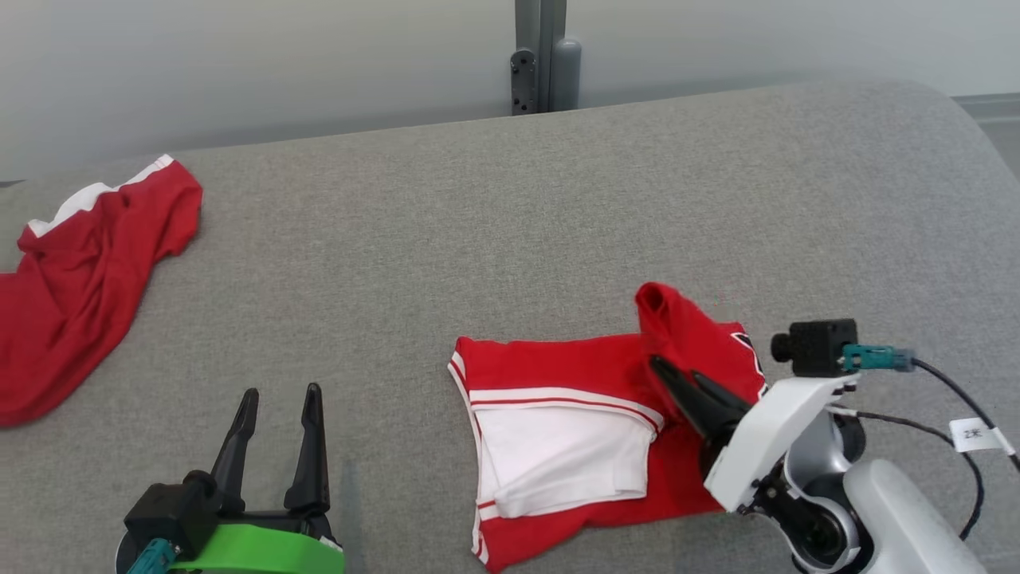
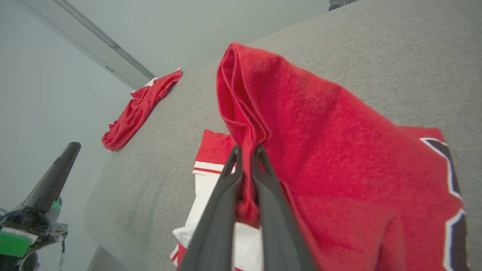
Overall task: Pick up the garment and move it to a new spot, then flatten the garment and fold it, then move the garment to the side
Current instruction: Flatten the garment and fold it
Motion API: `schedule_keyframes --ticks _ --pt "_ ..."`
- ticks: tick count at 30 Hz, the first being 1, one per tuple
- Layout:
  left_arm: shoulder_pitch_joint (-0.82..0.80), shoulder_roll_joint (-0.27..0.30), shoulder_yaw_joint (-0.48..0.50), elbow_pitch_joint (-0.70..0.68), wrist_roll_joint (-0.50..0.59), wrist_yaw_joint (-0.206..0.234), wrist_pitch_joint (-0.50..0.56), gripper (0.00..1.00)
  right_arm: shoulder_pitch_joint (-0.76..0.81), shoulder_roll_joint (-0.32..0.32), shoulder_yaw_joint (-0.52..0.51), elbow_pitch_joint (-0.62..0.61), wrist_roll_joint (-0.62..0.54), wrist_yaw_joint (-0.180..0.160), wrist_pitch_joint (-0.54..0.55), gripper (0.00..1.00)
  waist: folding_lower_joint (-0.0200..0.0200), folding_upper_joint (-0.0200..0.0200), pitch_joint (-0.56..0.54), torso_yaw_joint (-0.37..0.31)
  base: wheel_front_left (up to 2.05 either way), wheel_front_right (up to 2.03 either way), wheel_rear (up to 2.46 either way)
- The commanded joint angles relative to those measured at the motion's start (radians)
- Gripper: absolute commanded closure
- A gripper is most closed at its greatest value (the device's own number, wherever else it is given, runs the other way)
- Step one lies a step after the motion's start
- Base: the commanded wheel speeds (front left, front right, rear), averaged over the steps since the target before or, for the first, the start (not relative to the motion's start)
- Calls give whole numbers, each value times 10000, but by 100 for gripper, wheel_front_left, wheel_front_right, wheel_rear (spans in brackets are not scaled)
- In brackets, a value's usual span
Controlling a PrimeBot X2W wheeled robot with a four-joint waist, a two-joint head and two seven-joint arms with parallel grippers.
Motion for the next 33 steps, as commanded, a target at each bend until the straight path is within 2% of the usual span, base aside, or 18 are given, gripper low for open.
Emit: schedule_keyframes --ticks 1,8,13,20,21,22,23,33 --pt "82 -42 21 20 139 -55 -27 0 97 120 221 -4 48 4 49 100 0 0 -195 309 0 0 0" --pt "131 -133 -15 87 184 -148 -18 0 -345 866 1256 834 -134 4 -215 100 0 0 -301 664 0 0 0" --pt "83 -207 -101 161 189 -215 -18 0 -938 1364 1803 1986 -198 4 -533 100 0 0 -309 869 0 0 0" --pt "-56 -318 -248 349 217 -324 -18 0 -1763 1708 2287 3857 -183 4 -1090 100 0 0 -313 1153 0 0 0" --pt "-64 -334 -265 376 213 -333 -18 0 -1857 1725 2347 4077 -91 4 -1158 82 0 0 -319 1179 0 0 0" --pt "-60 -351 -273 414 210 -338 -16 0 -1945 1733 2411 4248 -31 4 -1249 49 0 0 -328 1202 0 0 0" --pt "-51 -361 -284 439 211 -351 -18 0 -2024 1738 2470 4381 45 4 -1344 0 0 0 -336 1220 0 0 0" --pt "63 -393 -308 562 206 -430 -18 0 -2505 1769 2809 4536 808 4 -2667 0 0 0 -467 1046 0 0 0"
